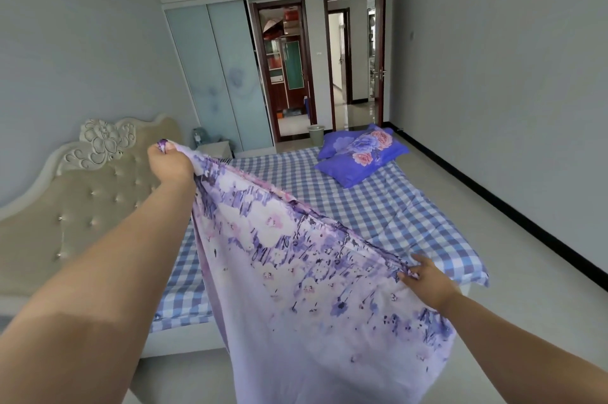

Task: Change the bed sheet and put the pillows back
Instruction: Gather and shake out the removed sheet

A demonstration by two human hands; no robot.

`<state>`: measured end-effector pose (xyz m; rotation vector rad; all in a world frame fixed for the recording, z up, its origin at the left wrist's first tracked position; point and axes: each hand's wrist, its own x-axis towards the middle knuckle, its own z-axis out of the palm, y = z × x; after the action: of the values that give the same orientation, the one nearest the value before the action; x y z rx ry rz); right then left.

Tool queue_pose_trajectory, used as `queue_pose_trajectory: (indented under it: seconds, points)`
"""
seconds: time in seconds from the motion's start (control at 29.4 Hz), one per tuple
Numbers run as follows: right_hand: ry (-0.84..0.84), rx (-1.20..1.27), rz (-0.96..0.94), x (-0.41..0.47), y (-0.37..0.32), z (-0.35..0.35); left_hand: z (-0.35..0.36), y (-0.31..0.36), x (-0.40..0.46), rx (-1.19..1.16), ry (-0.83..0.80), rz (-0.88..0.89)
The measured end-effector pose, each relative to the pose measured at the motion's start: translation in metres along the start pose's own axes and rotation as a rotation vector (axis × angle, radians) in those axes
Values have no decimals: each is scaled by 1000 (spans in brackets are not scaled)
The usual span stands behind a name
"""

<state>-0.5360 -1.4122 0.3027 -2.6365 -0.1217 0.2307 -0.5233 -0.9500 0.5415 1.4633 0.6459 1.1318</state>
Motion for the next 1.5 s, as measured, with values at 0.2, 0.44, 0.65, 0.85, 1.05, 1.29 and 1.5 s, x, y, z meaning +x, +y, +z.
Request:
queue_pose_trajectory:
  seconds: [0.2, 0.44, 0.65, 0.85, 1.05, 1.29, 1.5]
  points:
    - [-44, 167, 92, 4, -4, 4, -5, -8, 2, 7, 8, 5]
    - [63, 398, 202, 10, 0, 3, -11, -12, 4, 84, 7, 35]
    - [261, 487, 357, 12, -9, -4, -17, -20, -1, 140, 45, 44]
    - [303, 297, 226, 10, -12, -8, -35, -20, 6, 125, 40, -55]
    - [310, 518, 227, 16, -28, -21, -41, -19, 6, 119, 73, -35]
    - [725, 1154, 221, 47, -115, -110, -51, 15, 12, 110, 234, 48]
    - [783, 940, -4, 61, -156, -190, -65, 34, 25, 29, 311, 71]
